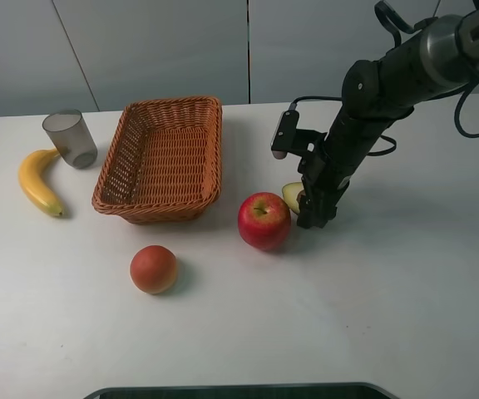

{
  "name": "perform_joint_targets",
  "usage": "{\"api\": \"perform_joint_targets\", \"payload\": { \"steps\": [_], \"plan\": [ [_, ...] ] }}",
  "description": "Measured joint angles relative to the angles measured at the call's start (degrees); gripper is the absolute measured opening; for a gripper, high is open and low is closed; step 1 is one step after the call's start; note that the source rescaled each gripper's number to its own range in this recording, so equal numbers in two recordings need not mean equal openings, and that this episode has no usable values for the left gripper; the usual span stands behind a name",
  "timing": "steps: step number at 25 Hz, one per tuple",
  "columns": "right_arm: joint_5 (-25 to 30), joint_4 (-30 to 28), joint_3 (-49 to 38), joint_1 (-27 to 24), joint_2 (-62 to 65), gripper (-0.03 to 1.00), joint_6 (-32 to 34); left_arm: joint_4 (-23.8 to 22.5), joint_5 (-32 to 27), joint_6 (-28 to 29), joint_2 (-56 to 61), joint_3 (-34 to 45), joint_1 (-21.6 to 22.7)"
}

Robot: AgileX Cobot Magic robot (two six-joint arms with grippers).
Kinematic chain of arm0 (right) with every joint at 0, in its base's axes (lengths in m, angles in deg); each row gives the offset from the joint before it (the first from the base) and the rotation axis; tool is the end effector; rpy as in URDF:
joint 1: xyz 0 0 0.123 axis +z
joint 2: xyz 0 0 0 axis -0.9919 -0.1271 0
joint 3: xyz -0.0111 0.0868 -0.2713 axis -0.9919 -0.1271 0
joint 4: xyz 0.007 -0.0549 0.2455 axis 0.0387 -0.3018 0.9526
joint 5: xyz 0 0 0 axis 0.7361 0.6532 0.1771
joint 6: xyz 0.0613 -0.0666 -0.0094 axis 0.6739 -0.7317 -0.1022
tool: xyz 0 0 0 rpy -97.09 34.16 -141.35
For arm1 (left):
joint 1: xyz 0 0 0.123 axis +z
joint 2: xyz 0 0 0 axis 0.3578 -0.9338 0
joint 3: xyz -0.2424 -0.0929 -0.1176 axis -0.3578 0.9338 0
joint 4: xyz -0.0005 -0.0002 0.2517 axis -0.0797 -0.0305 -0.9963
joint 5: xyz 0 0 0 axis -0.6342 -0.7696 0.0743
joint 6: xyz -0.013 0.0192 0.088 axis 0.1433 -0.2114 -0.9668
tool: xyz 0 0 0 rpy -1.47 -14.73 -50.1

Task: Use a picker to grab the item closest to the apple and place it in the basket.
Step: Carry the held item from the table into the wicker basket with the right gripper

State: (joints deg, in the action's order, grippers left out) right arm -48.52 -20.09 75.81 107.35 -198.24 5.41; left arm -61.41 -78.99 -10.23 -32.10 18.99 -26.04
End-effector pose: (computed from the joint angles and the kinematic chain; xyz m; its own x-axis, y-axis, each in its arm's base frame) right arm 0.3198 0.1612 0.0857 -0.2926 -0.9352 -0.1993 -0.9541 0.2994 -0.0043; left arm -0.0067 0.0018 0.2765 -0.4742 0.0299 -0.8799 0.0710 0.9975 -0.0044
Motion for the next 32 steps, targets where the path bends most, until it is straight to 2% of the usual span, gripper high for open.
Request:
{"api": "perform_joint_targets", "payload": {
  "steps": [6, 10, 15, 21, 26, 32],
  "plan": [
    [0.00, 0.00, 0.00, 0.00, 0.00, 0.02, 0.00, 0.00, 0.00, 0.09, 0.00, 0.00, 0.00],
    [0.09, -3.54, 0.00, -0.12, 1.59, 0.02, 0.30, 0.00, 0.00, 0.09, 0.00, 0.00, 0.00],
    [2.03, -9.57, 0.00, -1.73, 8.93, 0.02, 3.99, 0.00, 0.00, 0.09, 0.00, 0.00, 0.00],
    [4.88, -10.55, 0.00, -2.12, 16.35, 0.02, 8.40, 0.00, 0.00, 0.09, 0.00, 0.00, 0.00],
    [7.36, -8.79, 1.16, 0.70, 19.36, 0.02, 14.33, 0.00, 0.00, 0.09, 0.00, 0.00, 0.00],
    [9.11, -9.02, 8.35, 6.70, 17.84, 0.02, 25.24, 0.00, 0.00, 0.09, 0.00, 0.00, 0.00]
  ]
}}
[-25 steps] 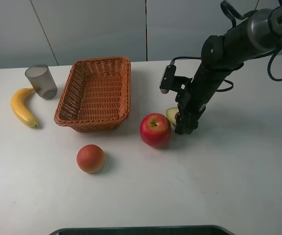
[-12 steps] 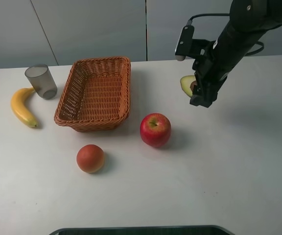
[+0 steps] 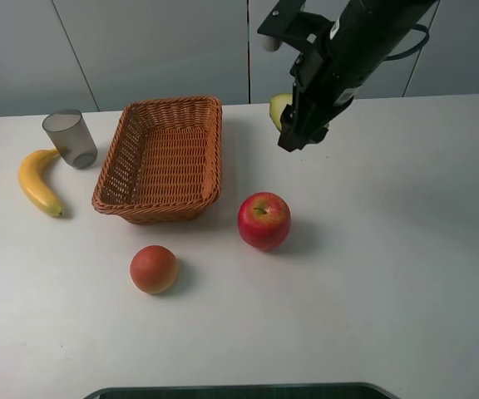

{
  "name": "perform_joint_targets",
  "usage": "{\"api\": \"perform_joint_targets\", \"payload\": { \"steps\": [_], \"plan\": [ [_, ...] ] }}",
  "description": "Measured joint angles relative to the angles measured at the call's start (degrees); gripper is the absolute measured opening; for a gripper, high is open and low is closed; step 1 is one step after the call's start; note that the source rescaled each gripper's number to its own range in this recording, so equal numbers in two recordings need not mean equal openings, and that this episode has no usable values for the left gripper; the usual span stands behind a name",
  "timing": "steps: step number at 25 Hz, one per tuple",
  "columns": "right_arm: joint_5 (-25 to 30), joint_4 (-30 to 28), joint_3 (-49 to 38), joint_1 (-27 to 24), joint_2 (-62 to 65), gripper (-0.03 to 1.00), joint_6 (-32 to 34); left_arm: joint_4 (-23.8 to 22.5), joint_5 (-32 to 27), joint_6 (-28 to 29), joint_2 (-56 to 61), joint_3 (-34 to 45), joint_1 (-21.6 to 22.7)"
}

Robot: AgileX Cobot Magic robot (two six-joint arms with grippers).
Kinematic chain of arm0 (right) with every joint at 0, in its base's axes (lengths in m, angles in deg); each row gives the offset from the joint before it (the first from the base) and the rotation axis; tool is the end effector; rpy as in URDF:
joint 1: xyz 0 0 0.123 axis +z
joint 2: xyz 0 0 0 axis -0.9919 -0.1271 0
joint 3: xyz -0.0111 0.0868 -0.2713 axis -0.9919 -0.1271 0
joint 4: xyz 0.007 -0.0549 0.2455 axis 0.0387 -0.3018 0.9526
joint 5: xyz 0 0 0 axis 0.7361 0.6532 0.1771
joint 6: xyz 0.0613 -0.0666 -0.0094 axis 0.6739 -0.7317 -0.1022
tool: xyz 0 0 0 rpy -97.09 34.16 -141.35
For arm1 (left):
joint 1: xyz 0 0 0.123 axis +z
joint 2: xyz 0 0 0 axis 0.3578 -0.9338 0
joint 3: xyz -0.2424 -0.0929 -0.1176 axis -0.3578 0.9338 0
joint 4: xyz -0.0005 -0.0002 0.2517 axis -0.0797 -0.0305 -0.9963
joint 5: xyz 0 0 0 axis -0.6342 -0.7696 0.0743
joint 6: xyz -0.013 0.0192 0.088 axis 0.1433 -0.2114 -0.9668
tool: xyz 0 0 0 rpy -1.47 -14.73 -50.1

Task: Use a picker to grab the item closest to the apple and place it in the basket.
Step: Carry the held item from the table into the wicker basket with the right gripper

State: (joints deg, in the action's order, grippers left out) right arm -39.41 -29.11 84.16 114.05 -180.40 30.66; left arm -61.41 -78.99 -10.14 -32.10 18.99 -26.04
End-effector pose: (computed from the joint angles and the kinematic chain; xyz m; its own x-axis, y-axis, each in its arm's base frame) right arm 0.3078 0.1955 0.2292 -0.3956 -0.8320 -0.3890 -0.8644 0.4804 -0.1485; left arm -0.0067 0.0018 0.2765 -0.4743 0.0283 -0.8799 0.0703 0.9975 -0.0058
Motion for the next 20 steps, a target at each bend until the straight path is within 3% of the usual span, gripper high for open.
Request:
{"api": "perform_joint_targets", "payload": {
  "steps": [11, 20],
  "plan": [
    [-0.53, 0.00, 16.81, 10.46, -10.59, 0.02, 9.07, 0.00, 0.00, 0.00, 0.00, 0.00, 0.00],
    [-12.96, 0.40, 22.20, 14.55, -17.87, 0.02, 13.23, 0.00, 0.00, 0.00, 0.00, 0.00, 0.00]
  ]
}}
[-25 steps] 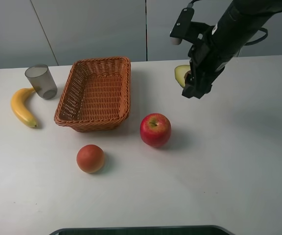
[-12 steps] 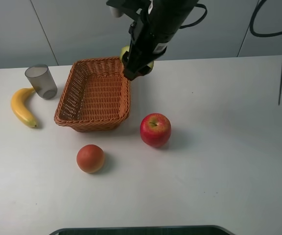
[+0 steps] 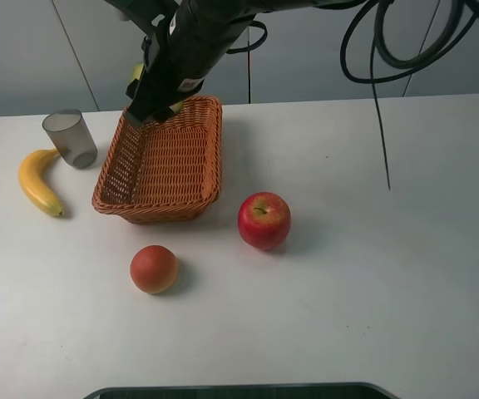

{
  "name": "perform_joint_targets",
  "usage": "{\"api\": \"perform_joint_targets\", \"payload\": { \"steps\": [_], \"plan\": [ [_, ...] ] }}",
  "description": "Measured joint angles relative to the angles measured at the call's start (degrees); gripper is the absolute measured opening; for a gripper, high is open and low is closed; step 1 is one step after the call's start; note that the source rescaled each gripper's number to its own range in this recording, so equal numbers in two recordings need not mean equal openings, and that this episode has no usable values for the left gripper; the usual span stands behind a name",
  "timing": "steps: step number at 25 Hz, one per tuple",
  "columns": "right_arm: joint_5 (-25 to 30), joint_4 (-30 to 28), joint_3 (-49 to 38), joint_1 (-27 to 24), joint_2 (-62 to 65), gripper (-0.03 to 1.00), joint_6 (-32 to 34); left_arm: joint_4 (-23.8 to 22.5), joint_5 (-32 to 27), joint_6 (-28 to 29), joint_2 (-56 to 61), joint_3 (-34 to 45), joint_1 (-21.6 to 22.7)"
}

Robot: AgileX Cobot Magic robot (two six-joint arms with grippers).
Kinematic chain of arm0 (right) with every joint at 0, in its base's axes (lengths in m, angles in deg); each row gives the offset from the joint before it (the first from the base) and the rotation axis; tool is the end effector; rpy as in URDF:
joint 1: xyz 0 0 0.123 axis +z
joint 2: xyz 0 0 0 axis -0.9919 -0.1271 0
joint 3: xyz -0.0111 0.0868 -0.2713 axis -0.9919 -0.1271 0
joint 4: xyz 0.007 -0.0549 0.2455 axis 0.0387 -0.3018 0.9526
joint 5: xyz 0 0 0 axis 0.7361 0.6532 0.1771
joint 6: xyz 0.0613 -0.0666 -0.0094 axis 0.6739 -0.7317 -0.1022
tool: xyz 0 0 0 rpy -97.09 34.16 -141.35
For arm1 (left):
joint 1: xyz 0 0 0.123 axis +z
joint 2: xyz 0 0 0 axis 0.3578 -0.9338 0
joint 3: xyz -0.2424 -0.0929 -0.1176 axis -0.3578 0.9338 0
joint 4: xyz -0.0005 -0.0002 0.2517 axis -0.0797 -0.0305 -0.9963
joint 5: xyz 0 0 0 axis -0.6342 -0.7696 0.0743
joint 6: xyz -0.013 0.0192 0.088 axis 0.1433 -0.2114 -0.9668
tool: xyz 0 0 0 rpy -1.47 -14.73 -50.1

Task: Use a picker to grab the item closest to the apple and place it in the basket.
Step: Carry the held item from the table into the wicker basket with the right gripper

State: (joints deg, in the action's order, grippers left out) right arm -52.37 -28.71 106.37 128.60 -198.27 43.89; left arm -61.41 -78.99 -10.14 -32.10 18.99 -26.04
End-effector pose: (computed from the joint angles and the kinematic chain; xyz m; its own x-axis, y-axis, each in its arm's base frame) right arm 0.3246 0.3425 0.2217 -0.2961 -0.7004 -0.6494 -0.8584 0.4933 -0.1407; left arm -0.0067 0.0018 0.2765 -0.4743 0.0283 -0.8799 0.0703 0.9975 -0.0058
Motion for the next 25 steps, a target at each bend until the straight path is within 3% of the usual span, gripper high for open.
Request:
{"api": "perform_joint_targets", "payload": {
  "steps": [15, 25],
  "plan": [
    [-8.45, 0.08, 0.24, 0.10, -9.46, 0.02, 0.24, 0.00, 0.00, 0.00, 0.00, 0.00, 0.00],
    [-8.55, 2.82, 0.24, 0.00, -12.33, 0.02, 0.24, 0.00, 0.00, 0.00, 0.00, 0.00, 0.00]
  ]
}}
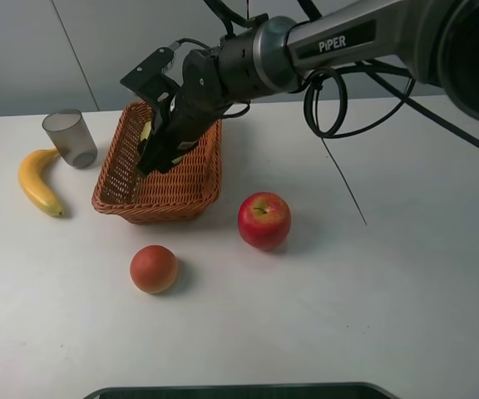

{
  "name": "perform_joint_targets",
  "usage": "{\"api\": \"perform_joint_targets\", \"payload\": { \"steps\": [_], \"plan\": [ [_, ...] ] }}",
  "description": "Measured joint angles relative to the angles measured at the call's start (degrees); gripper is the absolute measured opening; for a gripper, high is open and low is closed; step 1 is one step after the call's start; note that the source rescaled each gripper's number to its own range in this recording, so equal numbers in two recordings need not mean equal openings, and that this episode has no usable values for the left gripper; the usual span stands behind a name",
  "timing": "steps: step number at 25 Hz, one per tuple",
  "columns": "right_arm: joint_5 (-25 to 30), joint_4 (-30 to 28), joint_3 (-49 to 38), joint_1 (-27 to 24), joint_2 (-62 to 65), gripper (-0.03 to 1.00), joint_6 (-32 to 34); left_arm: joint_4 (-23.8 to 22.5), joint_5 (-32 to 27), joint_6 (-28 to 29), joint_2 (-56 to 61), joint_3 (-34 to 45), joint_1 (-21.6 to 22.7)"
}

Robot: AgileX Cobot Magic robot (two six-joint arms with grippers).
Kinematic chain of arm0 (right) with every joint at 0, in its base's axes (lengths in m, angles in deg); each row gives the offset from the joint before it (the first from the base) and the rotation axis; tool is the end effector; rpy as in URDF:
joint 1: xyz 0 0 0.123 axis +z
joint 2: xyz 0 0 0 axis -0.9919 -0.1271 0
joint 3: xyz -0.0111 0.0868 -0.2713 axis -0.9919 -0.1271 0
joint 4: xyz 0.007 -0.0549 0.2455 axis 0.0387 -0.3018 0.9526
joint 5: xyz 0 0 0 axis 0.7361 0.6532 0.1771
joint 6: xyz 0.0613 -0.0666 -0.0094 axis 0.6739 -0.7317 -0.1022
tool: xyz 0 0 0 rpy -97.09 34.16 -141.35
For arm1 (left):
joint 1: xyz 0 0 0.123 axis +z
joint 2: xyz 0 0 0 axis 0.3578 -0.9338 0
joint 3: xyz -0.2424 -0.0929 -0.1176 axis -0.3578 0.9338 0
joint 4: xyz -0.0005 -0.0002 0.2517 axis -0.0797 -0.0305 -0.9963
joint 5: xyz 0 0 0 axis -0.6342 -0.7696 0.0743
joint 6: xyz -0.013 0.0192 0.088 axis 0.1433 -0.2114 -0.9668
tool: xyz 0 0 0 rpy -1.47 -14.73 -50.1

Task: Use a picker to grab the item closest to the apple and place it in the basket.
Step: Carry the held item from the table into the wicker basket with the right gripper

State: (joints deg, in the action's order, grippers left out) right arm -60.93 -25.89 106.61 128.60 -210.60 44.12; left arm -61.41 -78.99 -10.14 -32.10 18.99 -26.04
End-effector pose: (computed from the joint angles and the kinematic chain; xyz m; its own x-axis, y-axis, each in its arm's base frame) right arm 0.3401 0.3586 0.1274 -0.3715 -0.6981 -0.6121 -0.8442 0.5283 -0.0902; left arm -0.0067 0.0018 0.2765 -0.4743 0.0283 -0.8799 0.0703 0.9975 -0.0058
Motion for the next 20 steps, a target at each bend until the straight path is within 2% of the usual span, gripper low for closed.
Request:
{"api": "perform_joint_targets", "payload": {
  "steps": [3, 4, 5, 7, 8, 9, 11, 16, 20],
  "plan": [
    [0.38, 0.00, 0.00, 0.00, 0.00, 0.04, 0.00, 0.00, 0.00, 0.00, 0.00, 0.00, 0.00],
    [0.51, 0.00, 0.00, 0.00, 0.00, 0.15, 0.00, 0.00, 0.00, 0.00, 0.00, 0.00, 0.00],
    [0.64, 0.00, 0.00, 0.00, 0.00, 0.34, 0.00, 0.00, 0.00, 0.00, 0.00, 0.00, 0.00],
    [0.73, 0.00, 0.00, 0.00, 0.00, 0.80, 0.00, 0.00, 0.00, 0.00, 0.00, 0.00, 0.00],
    [0.73, 0.00, 0.00, 0.00, 0.00, 0.90, 0.00, 0.00, 0.00, 0.00, 0.00, 0.00, 0.00],
    [0.73, 0.00, 0.00, 0.00, 0.00, 0.95, 0.00, 0.00, 0.00, 0.00, 0.00, 0.00, 0.00],
    [1.21, 0.00, 0.00, 0.00, 0.11, 0.99, 0.00, 0.00, 0.00, 0.00, 0.00, 0.00, 0.00],
    [3.45, 0.00, 0.00, 0.00, 2.26, 0.99, 0.00, 0.00, 0.00, 0.00, 0.00, 0.00, 0.00],
    [8.16, 0.00, 0.00, 0.00, 6.35, 0.99, 0.00, 0.00, 0.00, 0.00, 0.00, 0.00, 0.00]
  ]
}}
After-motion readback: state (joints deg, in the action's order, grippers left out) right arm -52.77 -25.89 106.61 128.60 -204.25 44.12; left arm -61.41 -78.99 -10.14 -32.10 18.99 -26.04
